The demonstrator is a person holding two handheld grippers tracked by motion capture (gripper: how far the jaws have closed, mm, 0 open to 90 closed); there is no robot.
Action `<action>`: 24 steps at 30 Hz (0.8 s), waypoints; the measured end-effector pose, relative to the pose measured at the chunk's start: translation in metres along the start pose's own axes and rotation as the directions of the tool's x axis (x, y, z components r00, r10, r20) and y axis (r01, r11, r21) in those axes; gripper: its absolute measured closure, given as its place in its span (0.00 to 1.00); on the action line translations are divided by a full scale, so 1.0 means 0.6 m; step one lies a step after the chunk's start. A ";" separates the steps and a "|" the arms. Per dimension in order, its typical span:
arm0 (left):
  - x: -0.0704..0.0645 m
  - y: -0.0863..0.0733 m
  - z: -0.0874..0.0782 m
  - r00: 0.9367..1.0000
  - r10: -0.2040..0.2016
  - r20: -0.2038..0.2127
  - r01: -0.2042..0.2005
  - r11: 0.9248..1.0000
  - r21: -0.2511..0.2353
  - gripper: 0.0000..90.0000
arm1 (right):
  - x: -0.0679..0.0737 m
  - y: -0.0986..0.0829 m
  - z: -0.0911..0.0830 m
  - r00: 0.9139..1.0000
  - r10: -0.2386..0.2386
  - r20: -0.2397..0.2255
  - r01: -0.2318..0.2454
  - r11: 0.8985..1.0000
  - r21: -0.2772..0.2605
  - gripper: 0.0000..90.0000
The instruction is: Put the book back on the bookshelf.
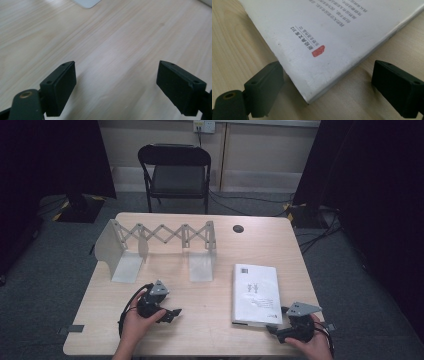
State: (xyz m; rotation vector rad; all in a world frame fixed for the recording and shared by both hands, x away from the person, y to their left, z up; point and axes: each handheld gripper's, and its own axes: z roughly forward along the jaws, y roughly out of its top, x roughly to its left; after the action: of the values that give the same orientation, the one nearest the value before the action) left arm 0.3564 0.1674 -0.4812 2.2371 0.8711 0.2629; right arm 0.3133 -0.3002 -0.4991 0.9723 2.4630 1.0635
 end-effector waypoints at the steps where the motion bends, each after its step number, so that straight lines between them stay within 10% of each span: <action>1: -0.014 0.010 0.004 0.999 0.021 0.031 -0.021 1.000 0.003 0.18 | 0.000 0.000 0.000 1.000 0.000 0.000 0.000 1.000 0.000 0.11; 10: -0.066 0.054 0.026 0.984 0.128 0.121 -0.131 0.991 0.014 0.19 | 0.001 0.001 0.001 1.000 0.007 0.006 -0.007 1.000 -0.001 0.11; 24: -0.107 0.084 0.049 0.967 0.173 0.184 -0.179 0.984 0.015 0.19 | 0.001 0.002 0.001 1.000 0.017 0.017 -0.017 1.000 -0.008 0.14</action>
State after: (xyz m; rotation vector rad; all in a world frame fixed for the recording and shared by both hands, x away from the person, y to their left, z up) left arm 0.3459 0.0832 -0.4639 2.3287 0.5838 0.1237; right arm 0.3137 -0.2986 -0.4989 0.9975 2.4398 1.0650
